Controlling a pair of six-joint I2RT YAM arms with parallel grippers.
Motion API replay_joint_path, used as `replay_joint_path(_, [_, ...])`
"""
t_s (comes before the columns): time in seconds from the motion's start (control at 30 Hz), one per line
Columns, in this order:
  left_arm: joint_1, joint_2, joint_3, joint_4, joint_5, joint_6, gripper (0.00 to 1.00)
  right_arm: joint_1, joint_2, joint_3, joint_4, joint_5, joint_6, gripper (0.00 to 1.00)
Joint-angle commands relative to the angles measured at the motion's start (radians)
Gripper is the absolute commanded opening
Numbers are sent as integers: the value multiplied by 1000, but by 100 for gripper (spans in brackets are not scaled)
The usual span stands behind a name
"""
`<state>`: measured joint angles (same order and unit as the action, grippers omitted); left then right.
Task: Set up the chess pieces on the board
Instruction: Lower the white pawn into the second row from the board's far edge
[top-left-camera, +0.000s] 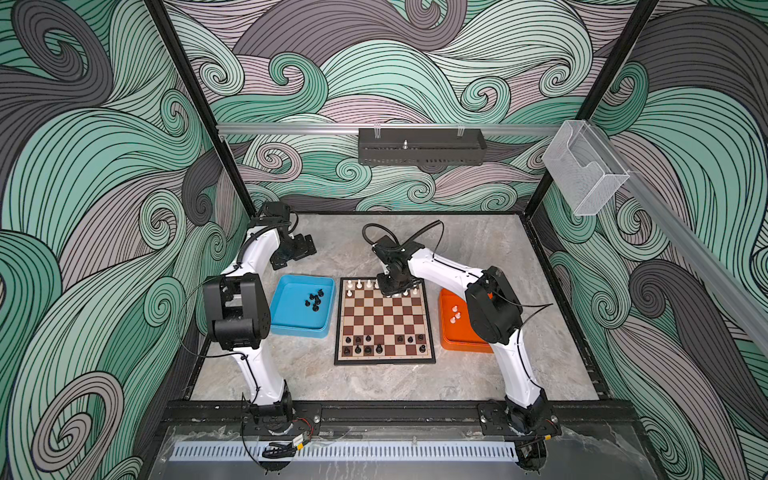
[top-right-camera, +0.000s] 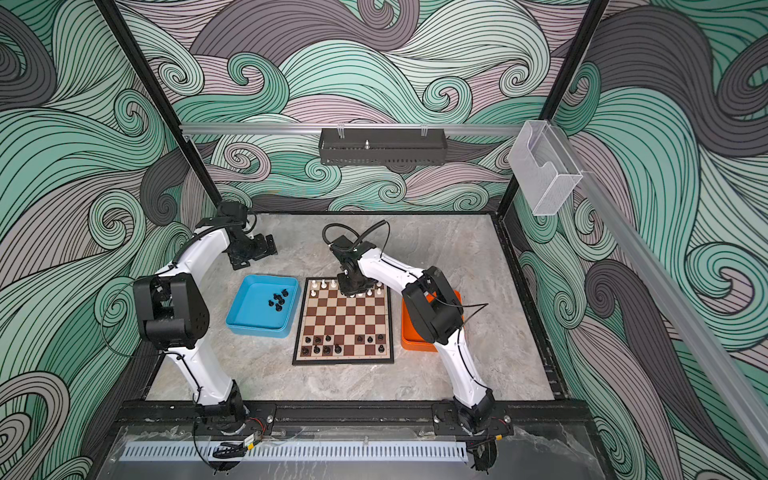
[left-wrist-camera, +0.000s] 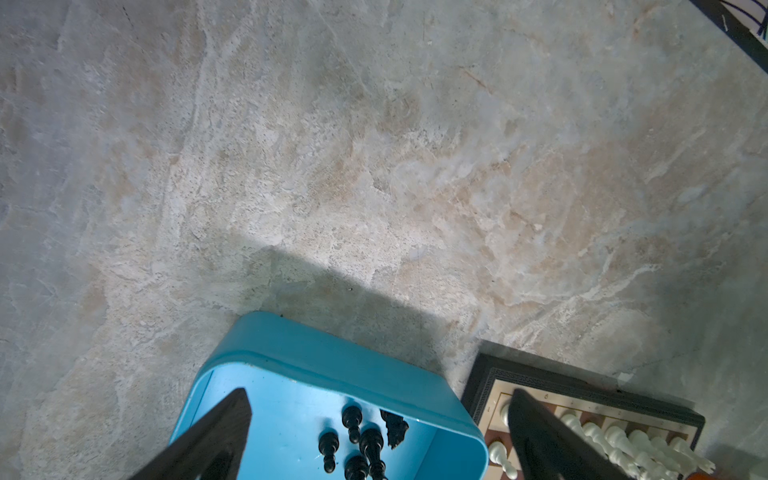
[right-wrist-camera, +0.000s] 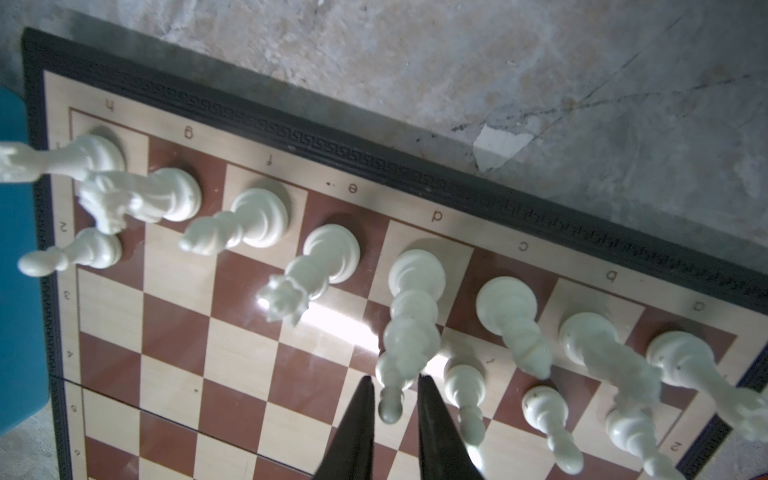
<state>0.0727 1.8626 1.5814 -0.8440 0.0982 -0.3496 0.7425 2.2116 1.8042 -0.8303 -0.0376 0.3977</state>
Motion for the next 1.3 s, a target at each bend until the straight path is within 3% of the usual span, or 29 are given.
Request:
replay_joint_path(0.0, [10,9,12,-15,9,-8,99,7,0,7,-12,-1,0,19])
replay_joint_path(0.37, [11,10,11,-15,11,-8,99,5,0,17,-13,1,-5,14])
replay_joint_path(1.27, [13,12,11,-14,19,-10,99,6,19,42,-14,13,-10,15])
